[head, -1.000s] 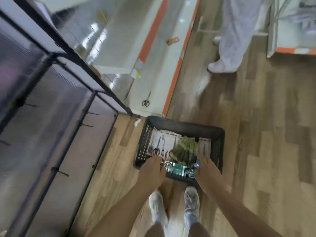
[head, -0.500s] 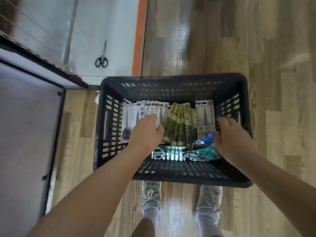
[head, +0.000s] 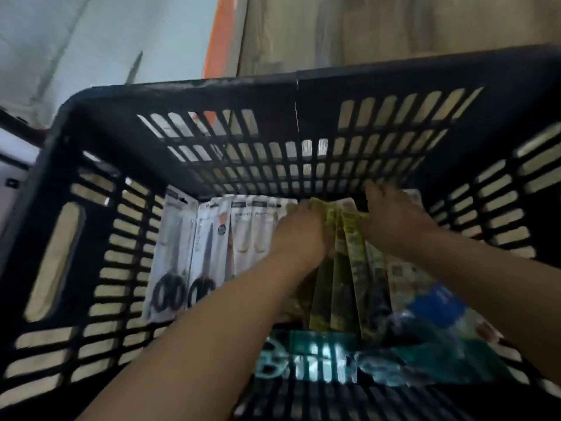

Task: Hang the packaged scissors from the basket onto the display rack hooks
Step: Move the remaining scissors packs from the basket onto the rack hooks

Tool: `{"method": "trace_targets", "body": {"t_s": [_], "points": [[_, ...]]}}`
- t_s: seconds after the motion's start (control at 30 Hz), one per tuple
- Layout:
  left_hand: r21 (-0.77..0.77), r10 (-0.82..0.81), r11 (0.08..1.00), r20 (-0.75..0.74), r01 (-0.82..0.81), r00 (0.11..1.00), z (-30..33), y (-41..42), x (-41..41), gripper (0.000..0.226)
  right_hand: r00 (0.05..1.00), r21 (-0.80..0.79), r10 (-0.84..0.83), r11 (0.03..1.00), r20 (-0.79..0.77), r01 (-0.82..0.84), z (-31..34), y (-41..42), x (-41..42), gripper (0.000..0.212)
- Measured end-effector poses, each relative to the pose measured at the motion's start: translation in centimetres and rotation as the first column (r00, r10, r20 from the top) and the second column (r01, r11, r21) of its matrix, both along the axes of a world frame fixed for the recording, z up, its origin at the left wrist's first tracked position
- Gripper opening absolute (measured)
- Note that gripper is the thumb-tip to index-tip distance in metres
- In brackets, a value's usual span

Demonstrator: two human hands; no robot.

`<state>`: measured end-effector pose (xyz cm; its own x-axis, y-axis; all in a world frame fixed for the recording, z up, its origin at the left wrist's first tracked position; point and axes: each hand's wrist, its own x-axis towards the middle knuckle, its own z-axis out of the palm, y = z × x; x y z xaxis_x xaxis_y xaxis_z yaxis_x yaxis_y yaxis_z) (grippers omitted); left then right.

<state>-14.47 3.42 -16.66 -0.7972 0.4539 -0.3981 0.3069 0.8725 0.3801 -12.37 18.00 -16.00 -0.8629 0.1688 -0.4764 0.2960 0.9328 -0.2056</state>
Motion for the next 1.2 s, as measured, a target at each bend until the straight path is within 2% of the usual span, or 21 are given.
{"method": "trace_targets", "body": {"t_s": [0.1, 0.17, 0.27, 0.3, 0.4, 0.47, 0.57, 0.7, 0.83, 0.97, 1.2], "points": [[-0.021, -0.073, 0.997, -0.116, 0.072, 0.991, -0.6, 1.5, -2.3, 0.039, 0.993, 0.002, -0.021, 1.0, -0.113, 0.022, -0.8, 0.0, -2.1, 0.044], [-0.038, -0.114, 0.993, -0.167, 0.11, 0.979, -0.9, 2.1, -2.7, 0.04, 0.989, 0.017, -0.01, 1.0, -0.151, 0.012, -1.5, -0.4, -2.0, 0.049], [-0.039, -0.103, 0.994, -0.075, 0.1, 0.992, -1.7, 2.3, -1.3, 0.041, 0.986, 0.033, 0.058, 0.998, -0.157, -0.054, -3.1, -0.1, -0.2, 0.061], [-0.034, -0.102, 0.994, -0.046, 0.1, 0.994, -1.9, 2.1, -0.5, 0.041, 0.992, 0.018, 0.056, 0.998, -0.117, -0.054, -3.6, 0.2, 0.5, 0.062], [-0.072, -0.131, 0.989, -0.007, 0.13, 0.991, -1.8, 1.4, 1.8, 0.048, 0.993, -0.112, -0.099, 0.988, 0.064, 0.105, -4.2, 0.7, 1.8, 0.058], [-0.082, -0.076, 0.993, 0.083, 0.083, 0.994, -1.9, 0.8, 2.9, 0.051, 0.987, -0.171, -0.075, 0.98, 0.144, 0.1, -4.3, 0.5, 2.5, 0.055], [-0.092, -0.014, 0.995, 0.181, 0.031, 0.983, -2.1, 0.5, 3.4, 0.054, 0.977, -0.161, -0.037, 0.984, 0.208, 0.072, -4.4, 0.4, 3.3, 0.058], [-0.091, 0.005, 0.996, 0.269, 0.021, 0.963, -1.7, 0.7, 2.6, 0.048, 0.972, -0.137, -0.075, 0.985, 0.223, 0.108, -4.8, 1.0, 2.8, 0.071], [-0.113, 0.08, 0.992, 0.286, -0.049, 0.955, -1.9, 1.3, 2.6, 0.044, 0.956, -0.143, -0.11, 0.978, 0.272, 0.153, -4.7, 0.8, 2.7, 0.08], [-0.075, 0.161, 0.987, 0.308, -0.144, 0.938, -2.6, 1.8, 3.2, 0.023, 0.947, -0.143, -0.172, 0.966, 0.271, 0.217, -5.1, 0.4, 3.0, 0.096], [-0.023, 0.228, 0.97, 0.437, -0.243, 0.87, -2.4, 1.6, 2.7, 0.039, 0.955, -0.161, -0.131, 0.971, 0.266, 0.178, -4.4, 0.5, 2.9, 0.101]]}}
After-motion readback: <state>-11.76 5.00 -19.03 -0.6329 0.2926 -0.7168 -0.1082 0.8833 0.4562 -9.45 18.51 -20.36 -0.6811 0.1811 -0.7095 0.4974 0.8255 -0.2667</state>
